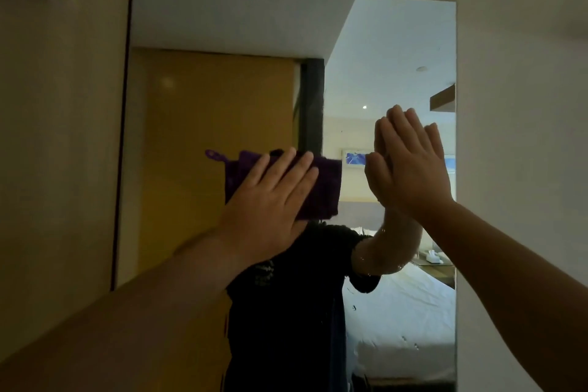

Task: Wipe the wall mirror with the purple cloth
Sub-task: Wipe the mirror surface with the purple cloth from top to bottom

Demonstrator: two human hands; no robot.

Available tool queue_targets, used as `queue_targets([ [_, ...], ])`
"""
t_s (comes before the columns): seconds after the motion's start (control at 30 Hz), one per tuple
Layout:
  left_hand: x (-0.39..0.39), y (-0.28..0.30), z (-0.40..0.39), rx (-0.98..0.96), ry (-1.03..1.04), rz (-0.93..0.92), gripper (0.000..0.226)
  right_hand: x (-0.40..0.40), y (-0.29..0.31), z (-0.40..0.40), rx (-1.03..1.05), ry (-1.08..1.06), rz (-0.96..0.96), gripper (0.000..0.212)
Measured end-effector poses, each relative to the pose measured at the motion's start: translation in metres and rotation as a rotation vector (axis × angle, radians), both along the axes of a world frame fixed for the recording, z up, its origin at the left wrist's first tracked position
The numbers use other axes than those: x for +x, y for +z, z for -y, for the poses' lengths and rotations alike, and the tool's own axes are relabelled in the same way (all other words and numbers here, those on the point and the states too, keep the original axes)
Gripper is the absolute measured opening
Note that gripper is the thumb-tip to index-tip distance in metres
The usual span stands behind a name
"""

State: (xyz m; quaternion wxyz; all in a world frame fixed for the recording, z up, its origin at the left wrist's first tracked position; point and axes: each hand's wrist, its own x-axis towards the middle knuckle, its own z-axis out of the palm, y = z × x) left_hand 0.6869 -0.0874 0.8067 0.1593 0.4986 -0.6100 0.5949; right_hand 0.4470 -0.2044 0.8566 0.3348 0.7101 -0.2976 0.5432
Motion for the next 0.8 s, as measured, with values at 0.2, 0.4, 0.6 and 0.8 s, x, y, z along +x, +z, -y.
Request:
queue_targets([
  [0.2,-0.002,-0.094,-0.005,0.082,0.050,0.058,0.084,-0.008,-0.016,-0.001,0.046,-0.005,0.000,0.058],
  [0.4,-0.009,-0.054,-0.001,-0.107,-0.317,0.013,0.049,-0.029,-0.024,0.006,0.079,-0.098,0.032,0.061],
  [0.6,-0.056,0.116,0.003,-0.340,-0.352,-0.133,0.046,-0.028,-0.026,0.014,0.074,-0.158,-0.002,0.063],
  [0.8,-0.095,0.220,0.039,-0.193,-0.063,-0.246,0.061,-0.033,-0.027,0.022,0.033,-0.142,0.011,0.062],
])
